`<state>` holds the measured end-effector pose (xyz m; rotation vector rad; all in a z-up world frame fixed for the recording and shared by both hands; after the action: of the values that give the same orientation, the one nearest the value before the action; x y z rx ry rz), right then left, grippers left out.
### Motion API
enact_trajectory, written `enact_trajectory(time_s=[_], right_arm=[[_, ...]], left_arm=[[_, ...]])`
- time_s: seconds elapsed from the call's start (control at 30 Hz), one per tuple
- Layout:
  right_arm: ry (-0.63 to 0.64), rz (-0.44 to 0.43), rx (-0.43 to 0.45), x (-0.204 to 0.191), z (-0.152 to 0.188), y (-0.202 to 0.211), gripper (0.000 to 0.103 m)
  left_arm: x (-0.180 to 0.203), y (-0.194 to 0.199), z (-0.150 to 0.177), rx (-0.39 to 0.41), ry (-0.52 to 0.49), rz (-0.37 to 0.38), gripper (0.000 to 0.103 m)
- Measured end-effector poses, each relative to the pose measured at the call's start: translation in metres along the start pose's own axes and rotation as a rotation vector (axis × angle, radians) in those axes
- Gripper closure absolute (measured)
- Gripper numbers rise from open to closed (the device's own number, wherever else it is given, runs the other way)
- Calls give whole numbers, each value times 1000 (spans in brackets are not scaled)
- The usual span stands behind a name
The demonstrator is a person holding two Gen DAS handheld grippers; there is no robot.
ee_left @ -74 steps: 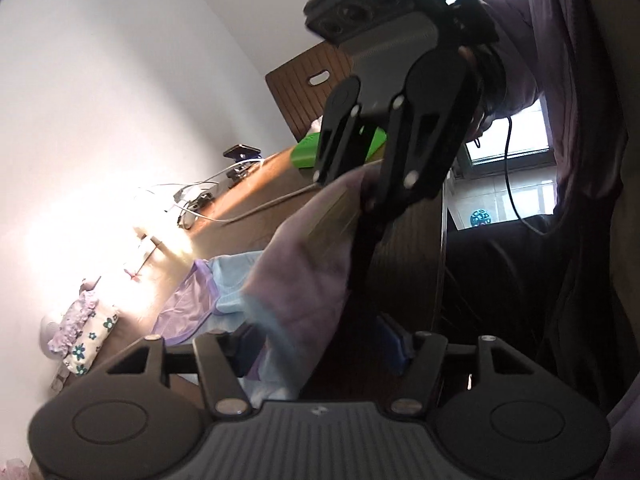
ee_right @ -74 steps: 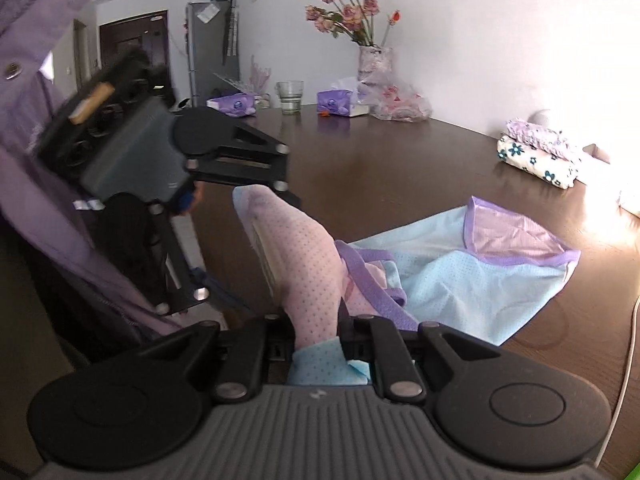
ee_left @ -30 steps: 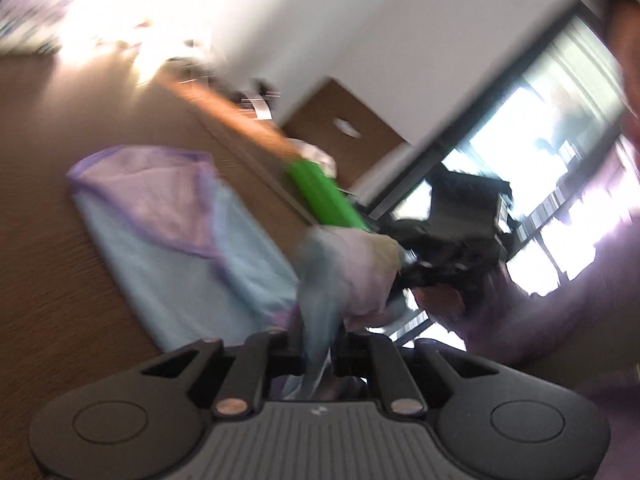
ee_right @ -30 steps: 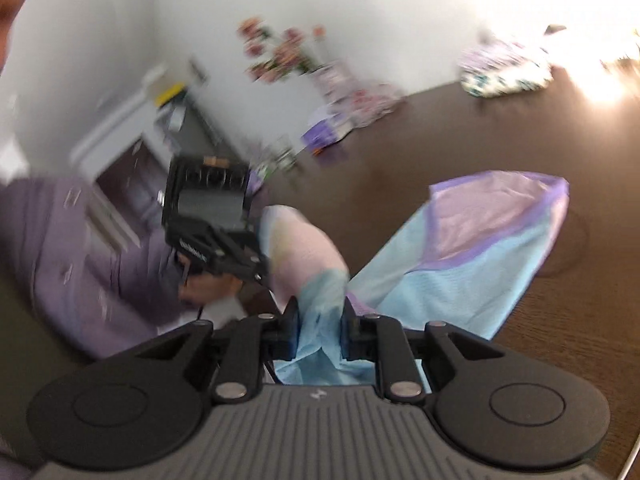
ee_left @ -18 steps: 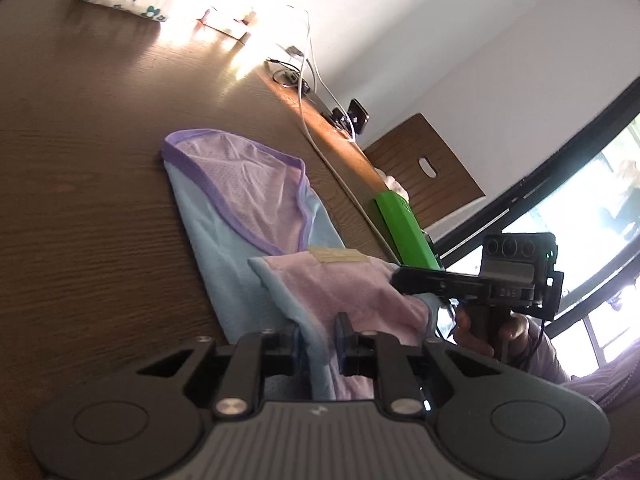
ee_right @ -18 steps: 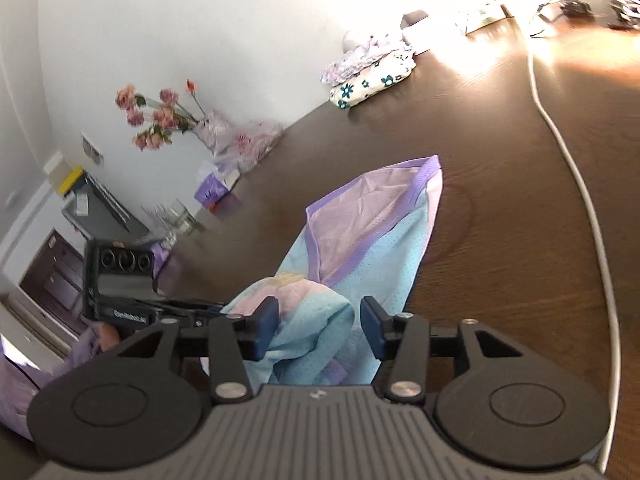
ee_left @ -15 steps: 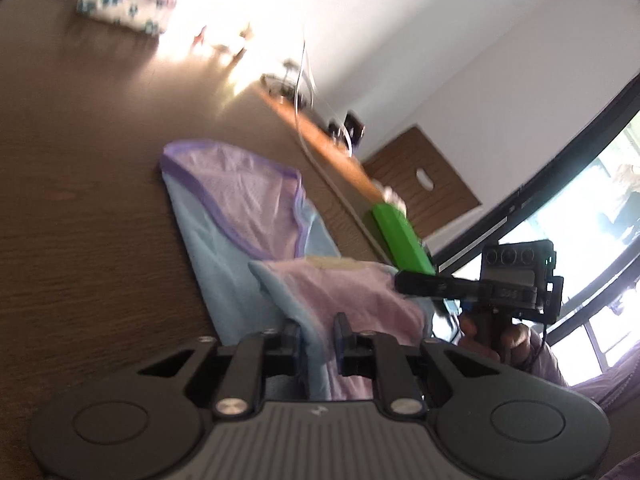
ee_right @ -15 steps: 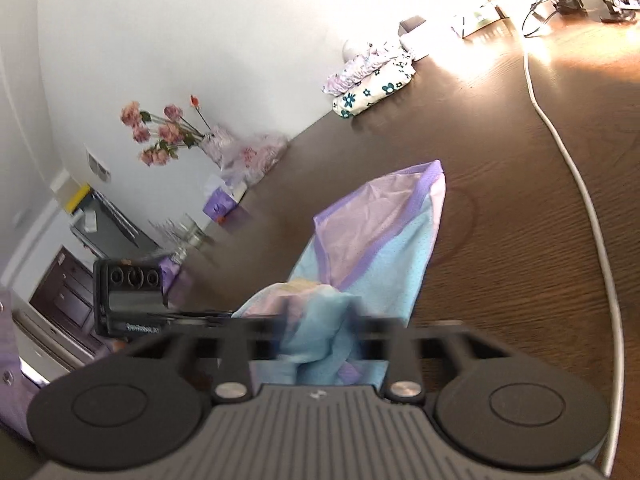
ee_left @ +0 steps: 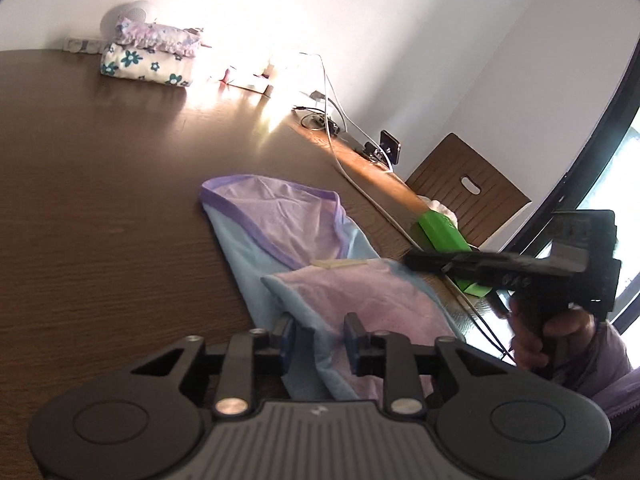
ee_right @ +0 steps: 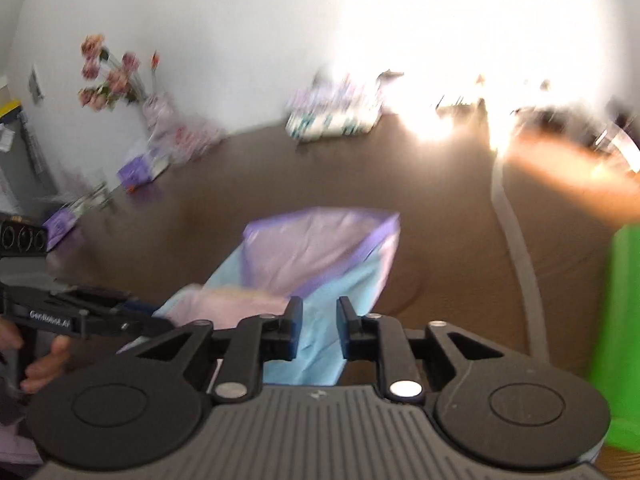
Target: Fold clothes
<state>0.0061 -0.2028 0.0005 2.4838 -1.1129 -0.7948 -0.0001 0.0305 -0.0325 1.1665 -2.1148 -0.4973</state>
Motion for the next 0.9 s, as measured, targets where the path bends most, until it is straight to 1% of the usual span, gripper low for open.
enact_trajectory(time_s=[0.03, 0.1, 0.13, 0.17, 0.2, 0.23, 0.27, 0.33, 0.4, 0.43, 0.47, 0.5, 0.53, 0.57, 0.67, 0.7, 0.8, 0.87, 0.9], right_arm=[[-7, -29, 8, -4, -2, 6, 76], [-19, -87, 22, -12, -5, 16, 76], [-18, -108, 15, -18, -3, 17, 76], [-11, -101, 1, -22, 1, 13, 75], [-8, -95, -12, -25, 5, 8, 73], [-19, -88, -24, -23, 8, 3, 67], [-34, -83, -35, -22, 12, -1, 66], [-89, -88, -41, -16, 16, -7, 66], [-141, -101, -47, -10, 20, -13, 67], [-166, -107, -50, -7, 22, -16, 72], [-194, -116, -52, -5, 24, -18, 87], [-223, -127, -52, -3, 27, -18, 95], [-235, -122, -46, -3, 29, -15, 99], [-240, -114, -40, -3, 31, -13, 99], [-168, -69, -15, -13, 28, 1, 99], [-170, -63, -21, -13, 30, -2, 99], [-175, -47, -38, -12, 35, -8, 98], [-192, -44, -42, -11, 37, -10, 97], [-204, -45, -41, -10, 38, -10, 96]], left_arm=[[-3, 4, -4, 17, 3, -16, 75], [-8, 19, -20, 109, 52, -25, 74], [-8, 22, -26, 133, 66, -15, 73], [-4, 21, -27, 131, 56, -8, 72], [1, 17, -26, 123, 31, -18, 72], [5, 12, -25, 115, 5, -36, 72], [9, 7, -23, 108, -20, -55, 72], [20, 0, -22, 105, -71, -58, 70], [33, -7, -22, 113, -129, -55, 62], [38, -11, -20, 109, -154, -54, 60], [44, -14, -18, 103, -177, -54, 57], [47, -19, -16, 88, -192, -62, 57], [47, -24, -13, 73, -200, -75, 57], [47, -27, -10, 60, -207, -84, 57], [45, -33, -4, 34, -213, -95, 57], [45, -35, -2, 25, -209, -97, 57], [40, -36, -1, 28, -202, -142, 57], [43, -27, -6, 45, -196, -165, 57], [49, -21, -9, 60, -203, -151, 57]])
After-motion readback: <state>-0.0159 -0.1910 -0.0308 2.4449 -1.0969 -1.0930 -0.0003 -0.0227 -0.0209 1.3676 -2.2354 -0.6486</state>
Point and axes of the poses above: each gripper's, at about its wrist camera, not at the fingertips, and y roughly against the way its jaws point, x to its right, z to its underside, the point moved 8 cm from there along -y, roughly the way its jaws point, and after that the axes turned 9 degrees about -z, right-handed, at the moved point
